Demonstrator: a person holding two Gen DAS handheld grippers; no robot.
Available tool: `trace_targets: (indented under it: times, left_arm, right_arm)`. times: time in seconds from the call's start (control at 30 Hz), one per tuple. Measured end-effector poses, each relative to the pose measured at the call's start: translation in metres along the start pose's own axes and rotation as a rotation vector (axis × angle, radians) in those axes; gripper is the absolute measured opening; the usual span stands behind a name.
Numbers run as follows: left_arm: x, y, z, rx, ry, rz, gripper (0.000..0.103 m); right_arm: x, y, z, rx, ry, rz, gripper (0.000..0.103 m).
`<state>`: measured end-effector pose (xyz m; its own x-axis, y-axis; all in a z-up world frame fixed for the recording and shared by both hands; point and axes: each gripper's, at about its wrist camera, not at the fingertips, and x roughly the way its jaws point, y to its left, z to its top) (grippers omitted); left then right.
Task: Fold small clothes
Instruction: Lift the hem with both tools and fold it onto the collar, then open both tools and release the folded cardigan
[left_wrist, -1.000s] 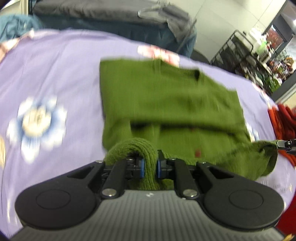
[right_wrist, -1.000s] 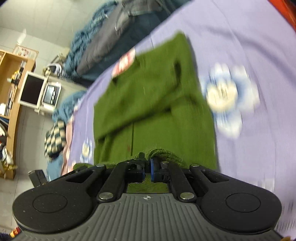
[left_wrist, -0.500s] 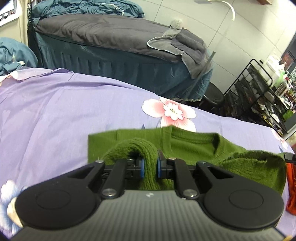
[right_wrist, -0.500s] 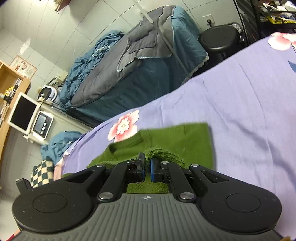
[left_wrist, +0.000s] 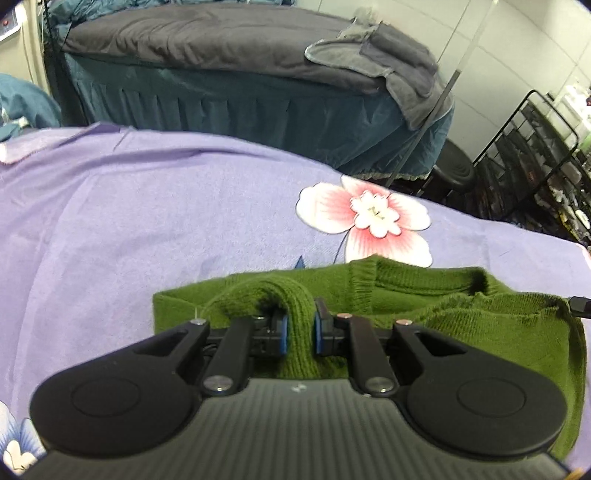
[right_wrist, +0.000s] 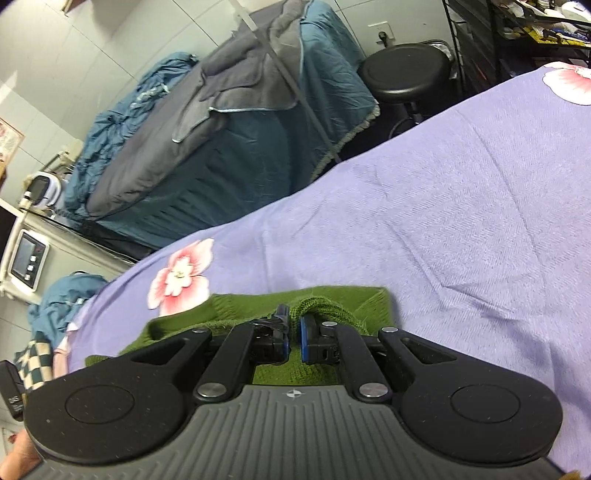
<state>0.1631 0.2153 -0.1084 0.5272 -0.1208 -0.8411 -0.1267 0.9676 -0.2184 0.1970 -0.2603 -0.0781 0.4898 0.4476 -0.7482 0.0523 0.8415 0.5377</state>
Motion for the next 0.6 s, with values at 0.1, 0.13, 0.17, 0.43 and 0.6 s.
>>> trace_targets:
  times: [0.1, 0.13, 0.17, 0.43, 0.6]
  left_arm:
    - [0.011, 0.002, -0.002, -0.022, 0.024, 0.005, 0.015]
    - [0.013, 0.001, -0.002, -0.018, 0.026, 0.010, 0.017]
    - [0.014, 0.000, -0.003, -0.012, 0.026, 0.014, 0.018]
    - [0.002, 0.000, 0.001, -0.020, 0.009, 0.011, 0.066]
    - [-0.043, 0.000, 0.001, 0.044, -0.168, 0.132, 0.099]
  right_arm:
    - [0.008, -0.002, -0.001, 0.024, -0.022, -0.028, 0.010]
    - [0.010, -0.003, -0.002, 0.030, -0.022, -0.039, 0.010]
    - [0.015, -0.003, -0.001, 0.034, -0.022, -0.051, 0.010]
    - [0.007, 0.007, -0.001, -0.040, -0.118, -0.118, 0.042]
    - [-0.024, 0.018, -0.003, -0.189, -0.189, -0.111, 0.053]
